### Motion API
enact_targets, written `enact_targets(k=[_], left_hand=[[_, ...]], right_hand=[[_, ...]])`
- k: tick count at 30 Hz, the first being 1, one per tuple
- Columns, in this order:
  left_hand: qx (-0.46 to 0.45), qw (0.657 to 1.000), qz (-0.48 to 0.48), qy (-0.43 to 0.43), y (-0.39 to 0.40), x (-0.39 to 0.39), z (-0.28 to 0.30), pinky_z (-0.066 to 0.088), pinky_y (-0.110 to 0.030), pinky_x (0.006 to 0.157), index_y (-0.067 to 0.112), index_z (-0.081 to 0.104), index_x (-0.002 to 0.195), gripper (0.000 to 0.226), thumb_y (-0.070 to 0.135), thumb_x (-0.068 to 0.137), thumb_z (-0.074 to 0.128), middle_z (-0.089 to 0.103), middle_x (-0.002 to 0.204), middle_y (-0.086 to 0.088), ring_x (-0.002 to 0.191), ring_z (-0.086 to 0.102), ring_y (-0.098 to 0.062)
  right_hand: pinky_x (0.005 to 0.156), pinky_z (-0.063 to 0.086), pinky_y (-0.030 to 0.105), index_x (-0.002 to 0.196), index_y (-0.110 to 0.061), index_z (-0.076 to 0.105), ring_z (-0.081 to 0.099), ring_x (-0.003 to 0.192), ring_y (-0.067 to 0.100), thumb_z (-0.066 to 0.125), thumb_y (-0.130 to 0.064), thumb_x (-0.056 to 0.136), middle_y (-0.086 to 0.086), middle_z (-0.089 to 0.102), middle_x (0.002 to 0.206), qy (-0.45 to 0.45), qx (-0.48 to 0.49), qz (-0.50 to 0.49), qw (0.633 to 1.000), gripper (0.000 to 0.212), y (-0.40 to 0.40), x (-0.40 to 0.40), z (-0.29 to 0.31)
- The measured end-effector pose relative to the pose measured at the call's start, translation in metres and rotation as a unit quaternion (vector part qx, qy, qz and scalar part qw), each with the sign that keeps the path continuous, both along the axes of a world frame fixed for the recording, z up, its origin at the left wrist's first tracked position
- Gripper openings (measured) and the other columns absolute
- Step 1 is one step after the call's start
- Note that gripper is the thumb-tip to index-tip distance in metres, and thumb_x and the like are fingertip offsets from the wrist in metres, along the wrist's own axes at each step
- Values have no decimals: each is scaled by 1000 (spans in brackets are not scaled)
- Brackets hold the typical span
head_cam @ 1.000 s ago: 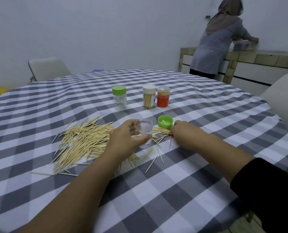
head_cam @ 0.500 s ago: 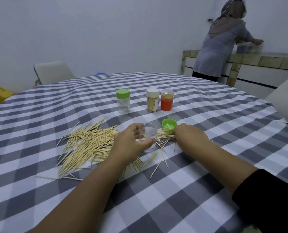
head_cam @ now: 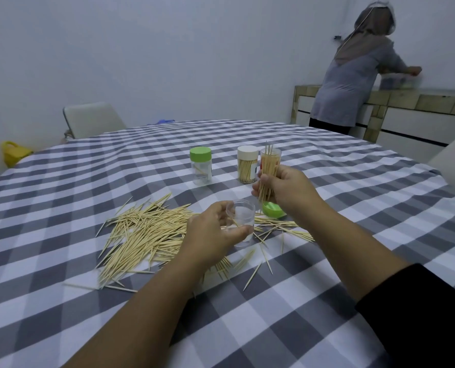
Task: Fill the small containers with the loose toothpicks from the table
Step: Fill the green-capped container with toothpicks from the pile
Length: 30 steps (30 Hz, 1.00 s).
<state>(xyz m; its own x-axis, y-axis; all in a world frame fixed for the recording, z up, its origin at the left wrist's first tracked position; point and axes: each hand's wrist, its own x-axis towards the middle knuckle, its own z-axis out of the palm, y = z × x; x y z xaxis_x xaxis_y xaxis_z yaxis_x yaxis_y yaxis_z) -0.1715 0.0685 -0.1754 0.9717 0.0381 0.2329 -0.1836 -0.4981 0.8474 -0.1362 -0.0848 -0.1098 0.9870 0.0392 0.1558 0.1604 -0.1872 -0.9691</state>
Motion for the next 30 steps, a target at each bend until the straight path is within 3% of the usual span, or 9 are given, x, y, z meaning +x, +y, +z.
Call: enact_targets(k=[3, 7, 13, 18, 21, 24, 27, 30], left_hand=[[-5, 1000, -2, 0, 0, 0, 0, 51, -33, 94, 34, 56, 112, 52, 36, 68, 83, 65, 108, 10, 100, 62, -4], [-3, 1000, -4, 1, 0, 0, -1, 50, -32, 96, 35, 56, 114, 52, 37, 69, 82, 64, 107, 13, 100, 61, -2], [-7, 1000, -7, -3, 1, 1, -1, 51, -31, 94, 39, 55, 107, 48, 36, 68, 82, 66, 105, 13, 98, 62, 0], [-2, 1000, -6, -4, 1, 3, -3, 51, -34, 95, 41, 54, 107, 49, 38, 68, 82, 66, 105, 15, 99, 62, 0], [3, 1000, -3, 2, 1, 4, -5, 50, -36, 96, 41, 55, 106, 49, 46, 64, 81, 66, 105, 15, 101, 61, -2], [-1, 1000, -7, 1, 0, 3, -4, 50, -37, 95, 35, 59, 115, 63, 54, 57, 77, 69, 104, 14, 99, 63, 0], [-3, 1000, -5, -1, 0, 2, -3, 52, -34, 93, 26, 57, 123, 64, 41, 65, 82, 68, 107, 11, 98, 64, 0], [-11, 1000, -11, -8, -1, 1, -1, 53, -35, 92, 24, 58, 121, 69, 47, 59, 79, 69, 106, 10, 98, 65, -2]], right_hand=[[86, 53, 37, 86, -19, 58, 66, 86, 23, 44, -9, 99, 3, 66, 80, -44, 33, -9, 998, 21, 5, 2, 7], [80, 55, 29, 86, -18, 58, 66, 80, 19, 43, -7, 99, 5, 65, 80, -63, 102, 13, 993, 22, 11, -1, 10], [94, 50, 41, 91, -22, 58, 69, 88, 19, 45, -12, 98, 2, 69, 82, -65, 77, 22, 995, 19, 19, -6, -9], [96, 47, 39, 94, -26, 59, 68, 93, 17, 44, -17, 99, -1, 71, 85, -109, 89, 1, 990, 18, 19, -9, -8], [95, 49, 40, 94, -20, 59, 69, 89, 19, 44, -13, 99, 1, 71, 82, -87, 123, 18, 988, 17, 20, -8, -5], [93, 50, 43, 97, -17, 61, 68, 90, 18, 46, -13, 98, -1, 71, 83, -48, 95, 35, 994, 15, 22, -9, -18], [83, 51, 30, 101, -17, 63, 65, 93, 10, 49, -16, 97, -7, 71, 91, -45, 71, 39, 996, 15, 22, -14, -28], [81, 51, 24, 109, -15, 60, 63, 96, 7, 48, -16, 97, -7, 69, 98, -37, 52, 57, 996, 17, 22, -16, -31]])
